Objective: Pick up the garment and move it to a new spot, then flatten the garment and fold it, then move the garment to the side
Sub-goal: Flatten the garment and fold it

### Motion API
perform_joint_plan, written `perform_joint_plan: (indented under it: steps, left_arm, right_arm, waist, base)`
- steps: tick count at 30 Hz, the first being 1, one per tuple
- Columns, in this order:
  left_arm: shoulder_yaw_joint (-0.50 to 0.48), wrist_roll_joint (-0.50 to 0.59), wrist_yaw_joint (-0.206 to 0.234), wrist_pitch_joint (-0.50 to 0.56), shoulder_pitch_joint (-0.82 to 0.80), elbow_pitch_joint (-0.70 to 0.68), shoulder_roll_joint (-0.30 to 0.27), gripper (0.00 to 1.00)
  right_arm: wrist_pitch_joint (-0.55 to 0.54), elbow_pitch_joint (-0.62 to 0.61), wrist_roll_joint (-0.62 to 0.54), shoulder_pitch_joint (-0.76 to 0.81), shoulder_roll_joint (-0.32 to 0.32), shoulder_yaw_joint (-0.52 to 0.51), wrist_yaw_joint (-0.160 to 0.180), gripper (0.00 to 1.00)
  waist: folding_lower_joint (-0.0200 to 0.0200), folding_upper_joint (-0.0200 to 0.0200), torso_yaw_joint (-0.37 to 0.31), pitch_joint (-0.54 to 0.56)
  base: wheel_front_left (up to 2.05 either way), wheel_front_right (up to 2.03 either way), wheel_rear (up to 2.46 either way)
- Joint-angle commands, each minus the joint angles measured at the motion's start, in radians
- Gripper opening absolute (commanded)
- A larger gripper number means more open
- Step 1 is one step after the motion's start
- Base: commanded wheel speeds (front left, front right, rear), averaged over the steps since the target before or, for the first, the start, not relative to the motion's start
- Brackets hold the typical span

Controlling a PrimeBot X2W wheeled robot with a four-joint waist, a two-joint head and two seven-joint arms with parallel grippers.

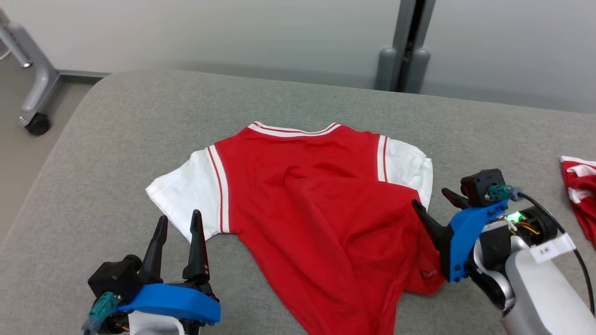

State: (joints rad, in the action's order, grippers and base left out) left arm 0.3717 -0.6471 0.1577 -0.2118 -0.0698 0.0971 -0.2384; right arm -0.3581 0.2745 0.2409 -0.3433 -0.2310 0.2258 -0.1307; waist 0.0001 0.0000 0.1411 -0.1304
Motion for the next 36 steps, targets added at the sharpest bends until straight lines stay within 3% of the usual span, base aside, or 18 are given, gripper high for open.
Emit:
perform_joint_plan:
  steps: [1,9,10,11,12,18,28,33,36]
  left_arm:
    - [0.002,0.001,-0.003,-0.005,-0.017,0.006,0.004,1.00]
    - [0.010,-0.002,-0.017,-0.019,-0.025,0.034,0.017,1.00]
    - [0.011,-0.001,-0.018,-0.020,-0.028,0.037,0.019,1.00]
    - [0.011,-0.001,-0.019,-0.021,-0.030,0.038,0.020,1.00]
    - [0.012,0.000,-0.019,-0.021,-0.031,0.040,0.021,1.00]
    - [0.018,0.005,-0.023,-0.028,-0.035,0.045,0.031,1.00]
    - [0.057,0.012,-0.044,-0.029,-0.052,0.041,0.052,1.00]
    - [0.083,0.018,-0.055,-0.027,-0.074,0.039,0.072,1.00]
    - [0.094,0.018,-0.063,-0.027,-0.088,0.046,0.080,1.00]
  right_arm:
    - [-0.013,0.035,0.000,-0.026,-0.006,-0.003,0.000,1.00]
    - [-0.109,0.282,0.072,-0.126,0.010,0.009,0.000,1.00]
    - [-0.118,0.301,0.089,-0.136,0.011,0.019,0.000,0.51]
    - [-0.122,0.315,0.100,-0.148,0.011,0.028,0.000,0.42]
    - [-0.123,0.329,0.111,-0.159,0.005,0.039,0.000,0.00]
    - [-0.073,0.374,0.086,-0.252,-0.080,0.085,0.000,0.00]
    - [0.038,0.444,-0.146,-0.493,-0.270,0.069,0.000,0.00]
    - [0.111,0.477,-0.289,-0.613,-0.305,0.067,0.000,0.00]
    - [0.155,0.507,-0.361,-0.662,-0.285,0.025,0.000,0.00]
  waist:
    - [-0.0001,0.0000,0.028,-0.019]
    - [-0.0001,0.0000,0.102,-0.037]
    - [-0.0001,0.0000,0.106,-0.039]
    - [-0.0001,0.0000,0.110,-0.040]
    - [-0.0001,0.0000,0.113,-0.041]
    - [-0.0001,0.0000,0.121,-0.044]
    - [-0.0001,0.0000,0.158,-0.067]
    - [-0.0001,0.0000,0.189,-0.096]
    - [-0.0001,0.0000,0.203,-0.109]
  base:
    - [0.00,0.00,0.00]
    - [0.00,0.00,0.00]
    - [0.00,0.00,0.00]
    - [0.00,0.00,0.00]
    - [0.00,0.00,0.00]
    - [0.00,0.00,0.00]
    - [0.00,0.00,0.00]
    - [0.00,0.00,0.00]
    - [0.00,0.00,0.00]
